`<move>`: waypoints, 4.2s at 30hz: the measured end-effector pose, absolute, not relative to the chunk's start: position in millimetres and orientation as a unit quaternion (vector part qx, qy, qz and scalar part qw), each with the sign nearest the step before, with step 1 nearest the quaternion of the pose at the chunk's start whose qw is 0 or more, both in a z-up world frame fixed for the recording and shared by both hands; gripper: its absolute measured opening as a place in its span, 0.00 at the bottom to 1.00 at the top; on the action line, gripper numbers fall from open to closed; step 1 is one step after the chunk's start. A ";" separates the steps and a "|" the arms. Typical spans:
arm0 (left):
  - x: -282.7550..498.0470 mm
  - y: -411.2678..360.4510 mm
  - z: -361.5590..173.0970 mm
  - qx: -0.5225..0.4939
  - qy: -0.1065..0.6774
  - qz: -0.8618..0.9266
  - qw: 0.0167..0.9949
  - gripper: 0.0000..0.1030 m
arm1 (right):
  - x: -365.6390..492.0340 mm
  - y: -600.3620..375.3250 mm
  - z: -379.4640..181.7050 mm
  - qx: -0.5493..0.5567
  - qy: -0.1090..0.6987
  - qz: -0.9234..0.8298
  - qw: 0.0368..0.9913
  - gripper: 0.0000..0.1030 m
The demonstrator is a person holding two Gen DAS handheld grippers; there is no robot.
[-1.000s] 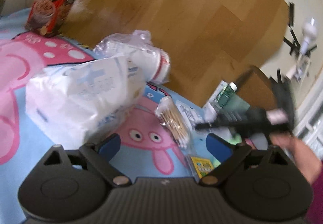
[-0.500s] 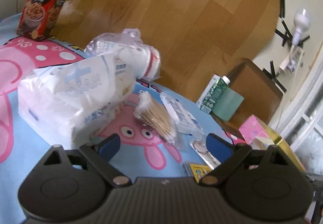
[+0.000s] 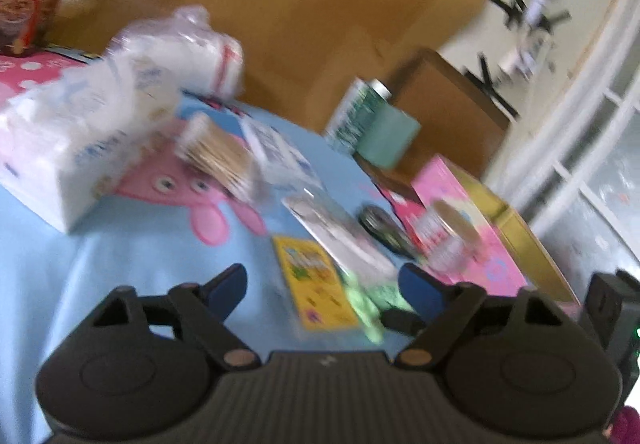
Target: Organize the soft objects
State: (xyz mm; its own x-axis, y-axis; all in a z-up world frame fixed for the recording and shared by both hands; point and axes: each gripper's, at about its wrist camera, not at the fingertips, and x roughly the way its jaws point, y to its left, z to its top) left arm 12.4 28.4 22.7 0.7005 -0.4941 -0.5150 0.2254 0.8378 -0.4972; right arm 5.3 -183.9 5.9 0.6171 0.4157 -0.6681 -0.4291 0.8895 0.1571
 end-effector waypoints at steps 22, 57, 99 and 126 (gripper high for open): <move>31.5 -183.3 78.6 -0.072 0.319 -0.414 0.850 0.42 | -78.8 -287.0 50.9 0.044 0.166 0.061 0.983 0.13; 37.0 60.1 11.9 -0.133 0.304 -0.097 0.938 0.78 | 31.7 -337.8 75.0 0.047 0.298 0.016 0.953 0.31; 21.1 -125.4 49.2 -0.105 0.387 -0.356 0.844 0.43 | -81.2 -300.8 9.3 0.292 0.271 0.167 0.902 0.47; 34.5 -159.9 71.5 -0.078 0.307 -0.358 0.878 0.68 | -52.4 -380.8 34.2 0.106 0.125 -0.107 0.981 0.61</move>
State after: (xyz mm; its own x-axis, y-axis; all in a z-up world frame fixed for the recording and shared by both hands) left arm 34.5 -159.9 71.5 0.5552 -0.6762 -0.4843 0.5809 0.7320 -0.3560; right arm -52.4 -380.8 34.2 0.9459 -0.1830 -0.2679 0.2360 0.9547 0.1811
